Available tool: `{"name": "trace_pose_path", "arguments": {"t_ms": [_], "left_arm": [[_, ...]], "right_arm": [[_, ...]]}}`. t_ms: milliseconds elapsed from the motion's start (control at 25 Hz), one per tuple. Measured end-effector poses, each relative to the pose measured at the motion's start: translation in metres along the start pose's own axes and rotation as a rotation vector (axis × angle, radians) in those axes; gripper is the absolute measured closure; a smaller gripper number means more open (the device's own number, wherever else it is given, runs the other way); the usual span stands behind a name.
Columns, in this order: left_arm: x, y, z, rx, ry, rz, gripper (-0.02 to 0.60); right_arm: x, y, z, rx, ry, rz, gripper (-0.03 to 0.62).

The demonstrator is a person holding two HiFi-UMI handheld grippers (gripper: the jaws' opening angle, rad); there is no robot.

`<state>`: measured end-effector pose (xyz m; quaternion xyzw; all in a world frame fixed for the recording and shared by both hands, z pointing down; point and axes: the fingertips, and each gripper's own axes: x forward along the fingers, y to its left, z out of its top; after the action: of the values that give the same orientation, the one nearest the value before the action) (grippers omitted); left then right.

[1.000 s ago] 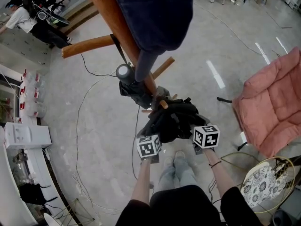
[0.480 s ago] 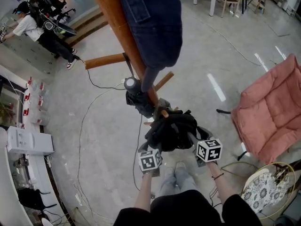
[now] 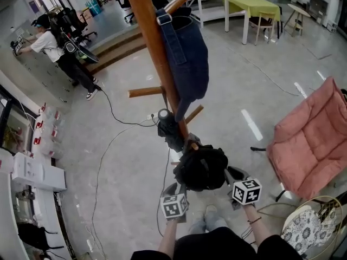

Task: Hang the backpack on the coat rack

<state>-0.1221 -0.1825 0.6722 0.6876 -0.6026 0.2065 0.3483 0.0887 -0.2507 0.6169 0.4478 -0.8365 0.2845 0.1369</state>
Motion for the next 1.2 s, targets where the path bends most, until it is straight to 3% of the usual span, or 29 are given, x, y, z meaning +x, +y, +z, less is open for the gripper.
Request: {"name": "trace_pose_path", "arguments": {"t_ms": [200,520,880,1200], "left_arm": [[-0.027,-0.015,0.025,0.044,-0.077,-0.037,0.494],[-0.083,-0.037,0.062,0.133,-0.212,-0.073,0.551],[-0.135,-0.053,0.108,0.188,-0.377,-0.098,0.562],[-0.17,-0.051,0.143,0.207,-0.493,-0.072,0.565]], "right_arm": [[-0.02,0.01,0.018,-0.032,-0.054,-0.005,0.563],[-0.06,0.04,0.064,-0.075,-0.19,0.059,0.577],[-0.101,0.065,0.128,-0.1,-0.358,0.123,0.58],[-0.127,0.075,0.159,-0.139,-0.44,0.095,0.58]]}}
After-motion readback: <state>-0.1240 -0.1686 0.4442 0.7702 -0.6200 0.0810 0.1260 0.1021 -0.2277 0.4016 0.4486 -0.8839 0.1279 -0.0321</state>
